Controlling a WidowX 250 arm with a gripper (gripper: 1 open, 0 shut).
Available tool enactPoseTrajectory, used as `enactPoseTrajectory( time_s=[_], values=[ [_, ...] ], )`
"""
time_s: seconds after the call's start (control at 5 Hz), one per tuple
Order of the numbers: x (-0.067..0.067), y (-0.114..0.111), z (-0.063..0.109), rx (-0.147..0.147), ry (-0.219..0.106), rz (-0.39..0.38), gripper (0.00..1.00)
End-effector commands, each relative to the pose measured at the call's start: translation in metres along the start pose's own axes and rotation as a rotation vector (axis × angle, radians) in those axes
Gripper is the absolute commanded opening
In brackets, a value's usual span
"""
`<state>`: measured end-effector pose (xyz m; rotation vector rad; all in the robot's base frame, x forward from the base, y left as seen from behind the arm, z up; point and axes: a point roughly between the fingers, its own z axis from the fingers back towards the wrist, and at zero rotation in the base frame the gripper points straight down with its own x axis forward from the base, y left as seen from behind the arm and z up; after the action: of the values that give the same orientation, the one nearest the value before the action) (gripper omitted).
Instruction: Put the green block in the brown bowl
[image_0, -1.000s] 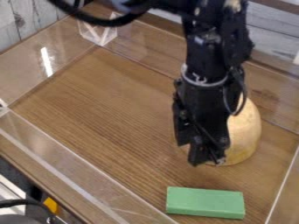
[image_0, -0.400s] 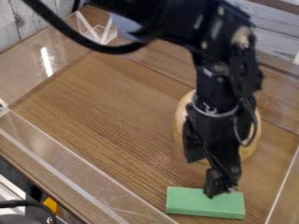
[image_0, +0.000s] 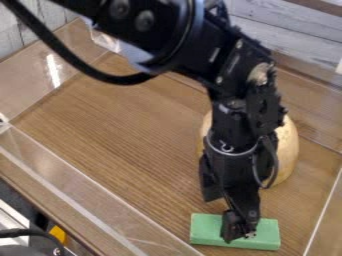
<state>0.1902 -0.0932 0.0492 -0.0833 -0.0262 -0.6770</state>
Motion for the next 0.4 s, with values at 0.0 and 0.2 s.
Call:
enactPoseTrajectory(
  time_s=[0.0, 0.2],
  values=[
    [0.002, 0.0006, -0.0049, -0.004, -0.01, -0.077, 1.0],
    [0.001, 0.0002, -0.0123, -0.012, -0.002, -0.154, 1.0]
  ],
)
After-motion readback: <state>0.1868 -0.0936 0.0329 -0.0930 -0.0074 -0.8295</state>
